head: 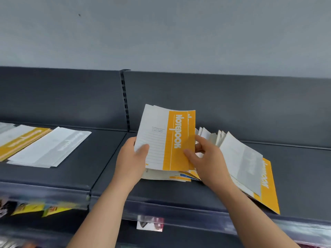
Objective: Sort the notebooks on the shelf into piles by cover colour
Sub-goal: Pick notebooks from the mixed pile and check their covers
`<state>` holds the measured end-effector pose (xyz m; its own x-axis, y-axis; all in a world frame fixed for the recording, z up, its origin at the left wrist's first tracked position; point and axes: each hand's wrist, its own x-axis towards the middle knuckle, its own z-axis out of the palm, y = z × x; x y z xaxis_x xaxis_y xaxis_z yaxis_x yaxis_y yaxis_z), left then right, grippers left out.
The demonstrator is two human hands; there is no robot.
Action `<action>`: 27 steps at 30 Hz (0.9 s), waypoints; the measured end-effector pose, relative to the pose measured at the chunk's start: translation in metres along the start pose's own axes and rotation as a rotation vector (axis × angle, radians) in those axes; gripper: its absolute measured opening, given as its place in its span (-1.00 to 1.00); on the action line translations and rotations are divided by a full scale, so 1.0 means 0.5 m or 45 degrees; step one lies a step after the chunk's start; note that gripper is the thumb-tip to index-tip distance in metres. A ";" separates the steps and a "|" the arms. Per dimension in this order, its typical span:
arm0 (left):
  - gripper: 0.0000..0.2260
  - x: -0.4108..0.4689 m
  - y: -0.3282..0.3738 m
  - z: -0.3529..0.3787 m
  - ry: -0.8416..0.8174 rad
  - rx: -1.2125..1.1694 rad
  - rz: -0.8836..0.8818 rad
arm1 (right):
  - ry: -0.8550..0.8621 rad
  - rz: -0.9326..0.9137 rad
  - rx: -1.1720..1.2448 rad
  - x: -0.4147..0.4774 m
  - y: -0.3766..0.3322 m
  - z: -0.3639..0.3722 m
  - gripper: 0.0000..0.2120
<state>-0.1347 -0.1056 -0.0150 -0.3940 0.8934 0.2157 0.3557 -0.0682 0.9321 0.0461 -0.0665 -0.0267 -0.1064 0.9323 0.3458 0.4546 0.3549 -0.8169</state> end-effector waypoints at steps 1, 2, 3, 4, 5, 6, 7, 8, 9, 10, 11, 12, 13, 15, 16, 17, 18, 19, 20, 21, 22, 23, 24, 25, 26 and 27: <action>-0.86 0.003 -0.010 -0.029 0.022 0.032 0.007 | -0.025 -0.023 0.019 0.003 -0.019 0.025 -0.73; -0.86 0.006 -0.022 -0.059 0.041 0.069 0.008 | -0.053 -0.048 0.032 0.005 -0.037 0.050 -0.74; -0.85 0.009 -0.035 -0.092 0.058 0.107 0.002 | -0.081 -0.066 0.042 0.006 -0.058 0.078 -0.74; -0.84 0.011 -0.048 -0.127 0.075 0.140 -0.014 | -0.105 -0.082 0.052 0.007 -0.078 0.107 -0.74; -0.81 0.014 -0.061 -0.164 0.088 0.165 -0.034 | -0.130 -0.094 0.071 0.007 -0.100 0.138 -0.73; -0.79 0.015 -0.074 -0.202 0.097 0.181 -0.057 | -0.158 -0.108 0.089 0.006 -0.120 0.172 -0.74; -0.78 0.015 -0.085 -0.242 0.105 0.194 -0.076 | -0.191 -0.125 0.102 0.004 -0.141 0.207 -0.75; -0.77 0.016 -0.099 -0.282 0.116 0.207 -0.095 | -0.225 -0.140 0.112 0.002 -0.161 0.244 -0.77; -0.77 0.017 -0.111 -0.322 0.132 0.219 -0.106 | -0.258 -0.150 0.122 -0.002 -0.181 0.282 -0.78; -0.77 0.017 -0.123 -0.365 0.146 0.232 -0.117 | -0.286 -0.153 0.130 -0.006 -0.201 0.321 -0.79; -0.76 0.018 -0.135 -0.407 0.156 0.246 -0.123 | -0.311 -0.153 0.136 -0.012 -0.223 0.358 -0.78; -0.76 0.020 -0.149 -0.449 0.160 0.261 -0.131 | -0.337 -0.155 0.138 -0.017 -0.244 0.396 -0.79; -0.75 0.021 -0.162 -0.492 0.159 0.271 -0.136 | -0.363 -0.156 0.138 -0.022 -0.265 0.435 -0.80; -0.74 0.022 -0.188 -0.575 0.161 0.283 -0.155 | -0.400 -0.158 0.140 -0.033 -0.306 0.507 -0.83; -0.74 0.022 -0.200 -0.615 0.168 0.295 -0.163 | -0.413 -0.159 0.143 -0.038 -0.326 0.544 -0.83; -0.74 0.023 -0.212 -0.654 0.176 0.310 -0.164 | -0.421 -0.159 0.146 -0.044 -0.346 0.580 -0.82; -0.75 0.025 -0.222 -0.692 0.182 0.329 -0.162 | -0.428 -0.157 0.151 -0.050 -0.365 0.614 -0.81; -0.75 0.027 -0.232 -0.727 0.190 0.351 -0.162 | -0.437 -0.156 0.156 -0.056 -0.383 0.648 -0.79; -0.75 0.030 -0.241 -0.760 0.198 0.375 -0.168 | -0.447 -0.154 0.166 -0.062 -0.400 0.679 -0.78; -0.75 0.035 -0.251 -0.791 0.208 0.398 -0.174 | -0.462 -0.151 0.174 -0.066 -0.416 0.709 -0.77; -0.75 0.040 -0.260 -0.820 0.217 0.421 -0.179 | -0.478 -0.147 0.181 -0.069 -0.432 0.737 -0.76; -0.75 0.047 -0.271 -0.848 0.226 0.448 -0.181 | -0.492 -0.143 0.183 -0.071 -0.446 0.763 -0.75; -0.74 0.053 -0.279 -0.872 0.241 0.477 -0.186 | -0.502 -0.141 0.182 -0.071 -0.458 0.789 -0.75; -0.74 0.061 -0.289 -0.894 0.255 0.504 -0.193 | -0.507 -0.145 0.177 -0.070 -0.469 0.812 -0.76; -0.74 0.070 -0.298 -0.915 0.269 0.525 -0.203 | -0.510 -0.153 0.173 -0.068 -0.479 0.836 -0.77; -0.73 0.079 -0.307 -0.932 0.282 0.538 -0.216 | -0.514 -0.161 0.165 -0.064 -0.487 0.859 -0.80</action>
<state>-0.6001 -0.2668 -0.0141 -0.6298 0.7578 0.1708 0.5650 0.2961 0.7701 -0.4409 -0.1527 -0.0371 -0.5029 0.8244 0.2597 0.3037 0.4498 -0.8399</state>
